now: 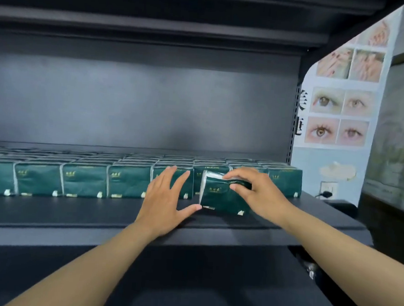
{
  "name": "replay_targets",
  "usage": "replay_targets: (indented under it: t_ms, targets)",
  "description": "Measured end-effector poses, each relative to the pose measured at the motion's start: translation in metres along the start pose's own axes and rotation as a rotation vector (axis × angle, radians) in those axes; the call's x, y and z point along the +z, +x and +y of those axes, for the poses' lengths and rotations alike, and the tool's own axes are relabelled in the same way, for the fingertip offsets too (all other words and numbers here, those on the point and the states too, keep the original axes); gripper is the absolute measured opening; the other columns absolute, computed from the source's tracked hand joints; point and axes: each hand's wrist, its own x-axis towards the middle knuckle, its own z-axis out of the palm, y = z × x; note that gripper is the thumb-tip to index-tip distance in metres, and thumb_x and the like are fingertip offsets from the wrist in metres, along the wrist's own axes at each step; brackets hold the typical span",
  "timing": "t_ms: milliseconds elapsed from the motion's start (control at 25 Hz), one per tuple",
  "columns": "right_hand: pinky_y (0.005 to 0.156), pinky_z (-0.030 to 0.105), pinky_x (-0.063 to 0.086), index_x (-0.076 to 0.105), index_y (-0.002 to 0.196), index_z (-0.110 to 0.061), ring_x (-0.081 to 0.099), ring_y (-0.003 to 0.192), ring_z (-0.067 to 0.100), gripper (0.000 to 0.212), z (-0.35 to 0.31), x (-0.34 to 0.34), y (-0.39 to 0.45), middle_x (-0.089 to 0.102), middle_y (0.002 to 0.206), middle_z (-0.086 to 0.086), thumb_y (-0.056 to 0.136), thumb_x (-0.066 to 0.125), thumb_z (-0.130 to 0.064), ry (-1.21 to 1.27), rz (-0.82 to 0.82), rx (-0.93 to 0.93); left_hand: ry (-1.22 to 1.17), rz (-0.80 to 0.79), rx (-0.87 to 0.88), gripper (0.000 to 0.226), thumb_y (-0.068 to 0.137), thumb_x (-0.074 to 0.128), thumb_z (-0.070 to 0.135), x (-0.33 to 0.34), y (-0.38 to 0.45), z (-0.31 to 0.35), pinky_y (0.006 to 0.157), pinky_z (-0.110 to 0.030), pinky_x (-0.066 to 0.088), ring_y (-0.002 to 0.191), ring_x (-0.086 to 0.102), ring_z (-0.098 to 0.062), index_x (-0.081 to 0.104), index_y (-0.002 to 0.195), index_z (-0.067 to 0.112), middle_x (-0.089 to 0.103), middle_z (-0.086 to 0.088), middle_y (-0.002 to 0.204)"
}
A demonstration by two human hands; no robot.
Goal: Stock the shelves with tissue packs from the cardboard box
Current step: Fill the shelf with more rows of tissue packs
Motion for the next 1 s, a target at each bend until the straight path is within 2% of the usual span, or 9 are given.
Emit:
replay_targets:
  t_ms: [80,160,280,400,520,640,720,880,1000]
  targets:
    - [0.105,0.03,0.034,0.067,0.102,-0.029,0.051,0.112,0.007,0.02,0.029,0.011,0.028,0.062,0.108,-0.017,0.088,0.063,-0.014,-0.056,0.015,-0.02,0.09,0.012,-0.002,0.094,0.071,0.028,0.077,0.022,0.022,-0.014,0.115,-0.041,0.012,0.142,0.018,-0.026,0.03,0.147,0.023,0.028,-0.013,0.152]
    - [0.107,0.033,0.028,0.065,0.107,-0.026,0.048,0.112,0.009,0.02,0.054,0.027,0.052,0.061,0.107,-0.02,0.089,0.062,-0.017,-0.139,-0.017,-0.048,0.196,0.014,0.006,0.088,0.073,0.046,0.071,0.04,0.038,-0.03,0.113,-0.043,0.014,0.137,0.024,-0.027,0.036,0.143,0.019,0.04,-0.015,0.144]
    - [0.105,0.03,0.02,0.062,0.112,-0.03,0.039,0.121,0.009,0.021,0.078,0.046,0.085,0.056,0.119,-0.018,0.093,0.056,-0.024,-0.197,-0.033,-0.084,0.241,0.005,-0.043,0.088,0.073,0.069,0.057,0.056,0.051,-0.048,0.114,-0.045,0.007,0.14,0.021,-0.025,0.035,0.144,0.019,0.04,-0.01,0.145]
    - [0.104,0.032,0.017,0.059,0.118,-0.029,0.029,0.128,0.009,0.028,0.093,0.059,0.098,0.045,0.13,-0.013,0.091,0.056,-0.035,-0.302,-0.031,-0.169,0.26,-0.001,-0.043,0.083,0.075,0.055,0.059,0.063,0.057,-0.057,0.114,-0.041,-0.004,0.143,0.019,-0.022,0.032,0.146,0.023,0.038,-0.003,0.146]
    - [0.104,0.036,0.023,0.057,0.122,-0.027,0.035,0.124,0.014,0.037,0.105,0.066,0.098,0.048,0.128,-0.008,0.088,0.054,-0.042,-0.418,0.03,-0.244,0.257,0.003,-0.046,0.082,0.074,0.049,0.059,0.063,0.059,-0.057,0.113,-0.039,-0.008,0.141,0.021,-0.019,0.03,0.146,0.025,0.038,0.0,0.144]
    - [0.1,0.035,0.029,0.055,0.125,-0.024,0.042,0.117,0.017,0.039,0.107,0.068,0.098,0.05,0.121,-0.006,0.089,0.055,-0.041,-0.463,0.041,-0.266,0.262,-0.037,-0.06,0.08,0.082,0.054,0.056,0.06,0.057,-0.056,0.114,-0.037,-0.012,0.142,0.012,-0.015,0.019,0.149,0.028,0.027,0.004,0.149]
    - [0.101,0.035,0.029,0.05,0.129,-0.023,0.042,0.116,0.017,0.044,0.103,0.066,0.097,0.049,0.123,-0.006,0.089,0.056,-0.04,-0.45,0.043,-0.243,0.272,-0.051,-0.078,0.08,0.084,0.054,0.055,0.057,0.058,-0.053,0.114,-0.038,-0.011,0.144,0.007,-0.014,0.016,0.149,0.029,0.024,0.006,0.151]
    - [0.104,0.038,0.031,0.05,0.129,-0.018,0.041,0.119,0.018,0.047,0.081,0.06,0.083,0.049,0.127,0.001,0.086,0.062,-0.034,-0.361,0.171,-0.193,0.223,-0.009,-0.121,0.078,0.085,0.055,0.052,0.044,0.053,-0.049,0.114,-0.039,-0.007,0.144,0.007,-0.017,0.018,0.149,0.026,0.026,0.006,0.151]
    - [0.108,0.036,0.025,0.051,0.127,-0.018,0.032,0.125,0.007,0.044,0.051,0.062,0.05,0.045,0.132,-0.005,0.085,0.065,-0.026,-0.202,0.216,-0.189,0.164,0.081,-0.139,0.073,0.086,0.058,0.043,0.018,0.034,-0.061,0.115,-0.039,0.004,0.142,0.017,-0.02,0.024,0.148,0.022,0.032,0.002,0.149]
